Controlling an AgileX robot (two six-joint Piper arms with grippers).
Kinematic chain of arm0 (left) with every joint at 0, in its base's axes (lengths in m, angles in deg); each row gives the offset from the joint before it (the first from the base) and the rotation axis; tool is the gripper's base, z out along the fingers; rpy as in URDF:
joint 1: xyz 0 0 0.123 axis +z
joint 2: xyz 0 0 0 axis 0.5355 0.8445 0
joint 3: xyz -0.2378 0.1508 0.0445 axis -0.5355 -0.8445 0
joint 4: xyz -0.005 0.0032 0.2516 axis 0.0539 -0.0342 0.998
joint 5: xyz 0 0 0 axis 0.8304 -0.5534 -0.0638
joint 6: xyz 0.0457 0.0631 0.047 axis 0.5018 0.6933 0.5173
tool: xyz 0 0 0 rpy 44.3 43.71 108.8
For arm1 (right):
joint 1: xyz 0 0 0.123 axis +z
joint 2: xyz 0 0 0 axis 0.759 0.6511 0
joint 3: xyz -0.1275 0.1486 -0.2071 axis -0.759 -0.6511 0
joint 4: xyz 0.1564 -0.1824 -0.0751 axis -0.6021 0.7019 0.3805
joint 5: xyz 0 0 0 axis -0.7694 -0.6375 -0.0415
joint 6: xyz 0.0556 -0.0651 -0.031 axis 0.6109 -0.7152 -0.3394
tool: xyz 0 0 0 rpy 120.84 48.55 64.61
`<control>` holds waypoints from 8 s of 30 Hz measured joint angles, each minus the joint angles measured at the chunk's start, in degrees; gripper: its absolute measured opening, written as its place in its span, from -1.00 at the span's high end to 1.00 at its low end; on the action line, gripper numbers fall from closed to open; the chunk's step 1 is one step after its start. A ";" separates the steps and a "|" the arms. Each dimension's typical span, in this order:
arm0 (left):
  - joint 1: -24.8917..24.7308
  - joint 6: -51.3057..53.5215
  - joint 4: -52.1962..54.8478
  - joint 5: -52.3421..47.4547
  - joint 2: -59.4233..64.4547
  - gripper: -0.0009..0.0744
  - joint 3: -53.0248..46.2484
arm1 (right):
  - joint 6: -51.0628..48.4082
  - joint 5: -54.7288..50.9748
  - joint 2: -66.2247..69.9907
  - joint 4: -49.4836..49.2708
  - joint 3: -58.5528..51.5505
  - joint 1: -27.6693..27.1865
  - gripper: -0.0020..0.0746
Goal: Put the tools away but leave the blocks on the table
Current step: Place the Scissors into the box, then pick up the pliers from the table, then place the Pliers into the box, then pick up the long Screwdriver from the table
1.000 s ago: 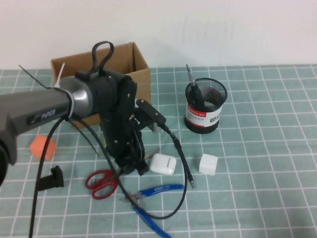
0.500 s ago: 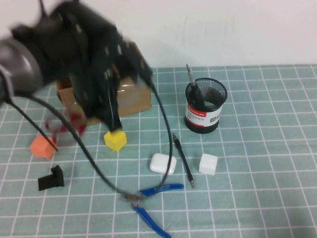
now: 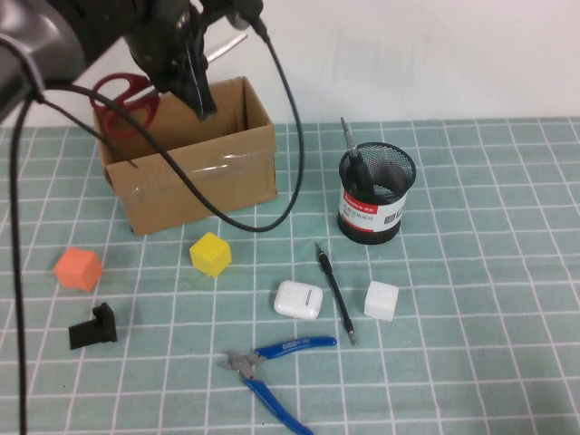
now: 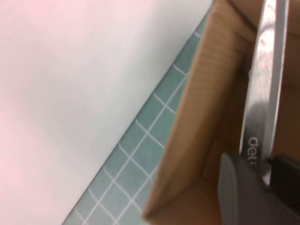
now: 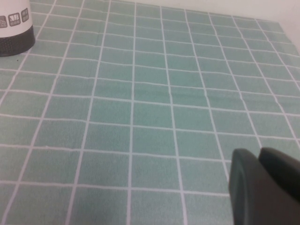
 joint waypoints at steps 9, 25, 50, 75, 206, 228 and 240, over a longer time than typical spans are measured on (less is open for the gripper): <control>3.72 2.09 -2.07 7.63 6.16 0.75 0.03 | 0.00 0.00 0.00 0.00 0.00 0.00 0.96; 4.94 4.67 -4.12 9.67 9.50 0.75 0.38 | 0.00 0.00 0.00 0.00 0.00 0.00 0.96; 3.95 4.90 -4.23 6.45 8.33 0.33 0.38 | 0.00 0.00 0.00 0.00 0.00 0.00 0.96; -14.61 15.28 -20.34 -10.55 -13.59 0.32 -28.72 | 0.00 0.00 0.00 0.00 0.00 0.00 0.96; 3.28 17.91 -8.22 5.32 5.49 0.19 -4.55 | 0.00 0.00 0.00 0.00 0.00 0.00 0.96; -1.17 -14.49 -14.80 16.29 -38.87 0.97 -41.59 | 0.00 0.00 0.00 0.00 0.00 0.00 0.96; -0.72 -20.49 -9.74 37.38 -67.64 0.98 -72.99 | 0.00 0.00 0.00 0.00 0.00 0.00 0.96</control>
